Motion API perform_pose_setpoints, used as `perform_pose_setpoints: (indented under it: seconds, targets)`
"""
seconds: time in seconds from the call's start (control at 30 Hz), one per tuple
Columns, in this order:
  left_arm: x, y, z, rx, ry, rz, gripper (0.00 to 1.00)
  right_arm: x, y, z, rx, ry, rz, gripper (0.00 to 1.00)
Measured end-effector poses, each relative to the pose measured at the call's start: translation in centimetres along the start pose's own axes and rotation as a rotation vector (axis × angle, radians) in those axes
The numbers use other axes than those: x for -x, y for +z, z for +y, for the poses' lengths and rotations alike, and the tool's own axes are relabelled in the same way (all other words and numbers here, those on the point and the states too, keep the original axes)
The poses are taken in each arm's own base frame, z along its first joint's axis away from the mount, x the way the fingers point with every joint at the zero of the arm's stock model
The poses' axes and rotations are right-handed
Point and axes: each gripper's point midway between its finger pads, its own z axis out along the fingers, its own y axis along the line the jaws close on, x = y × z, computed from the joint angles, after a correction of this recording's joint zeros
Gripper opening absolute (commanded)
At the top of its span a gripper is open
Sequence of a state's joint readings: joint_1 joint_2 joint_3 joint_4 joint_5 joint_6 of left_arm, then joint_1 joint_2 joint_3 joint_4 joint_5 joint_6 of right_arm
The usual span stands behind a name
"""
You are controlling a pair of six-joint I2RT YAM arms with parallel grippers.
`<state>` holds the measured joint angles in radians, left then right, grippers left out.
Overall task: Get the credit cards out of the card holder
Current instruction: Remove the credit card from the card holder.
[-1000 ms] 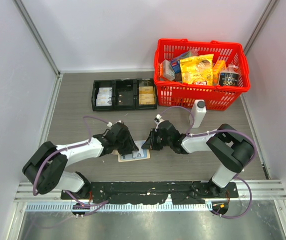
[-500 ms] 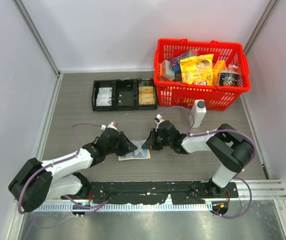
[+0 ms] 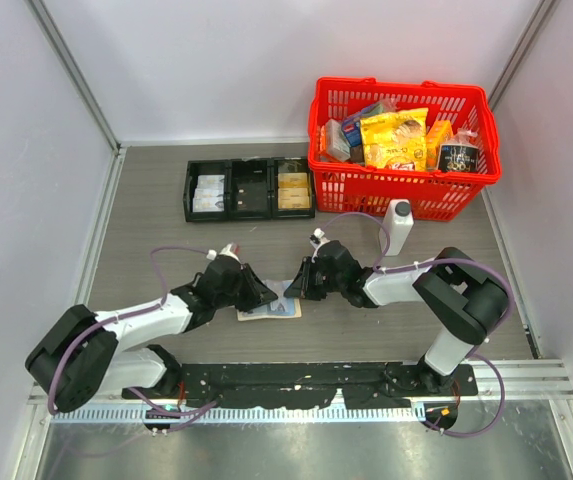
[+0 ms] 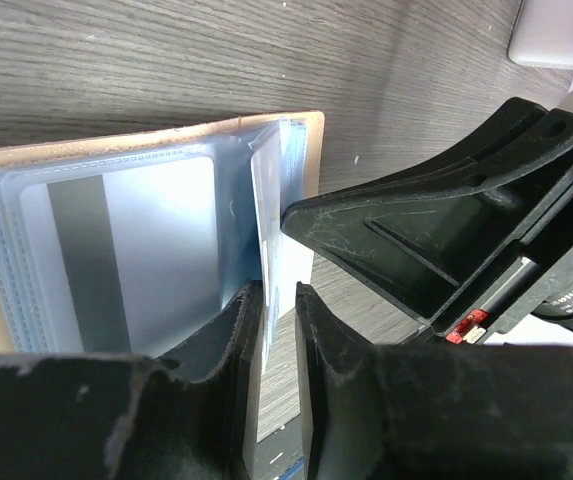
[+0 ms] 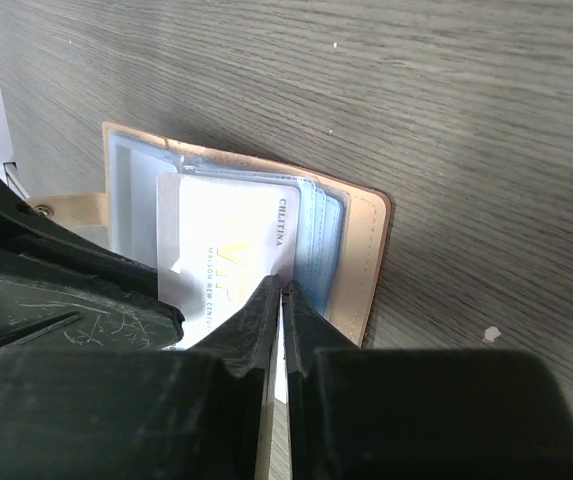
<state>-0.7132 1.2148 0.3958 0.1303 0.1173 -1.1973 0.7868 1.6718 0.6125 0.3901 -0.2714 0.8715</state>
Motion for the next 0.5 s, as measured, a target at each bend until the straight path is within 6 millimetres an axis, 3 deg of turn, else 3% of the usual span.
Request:
perform_pose_setpoints:
  seconds: [0.27,0.5]
  targets:
    - [0.4,-0.5,-0.5,-0.016,0.004,-0.021,0.00,0.0,0.1,0.0,0.002,0.001,0.000,0.11]
    - [1.0,-1.6,-0.9,-0.031,0.010,-0.062,0.00,0.0,0.2,0.0,0.004,0.005,0.000,0.10]
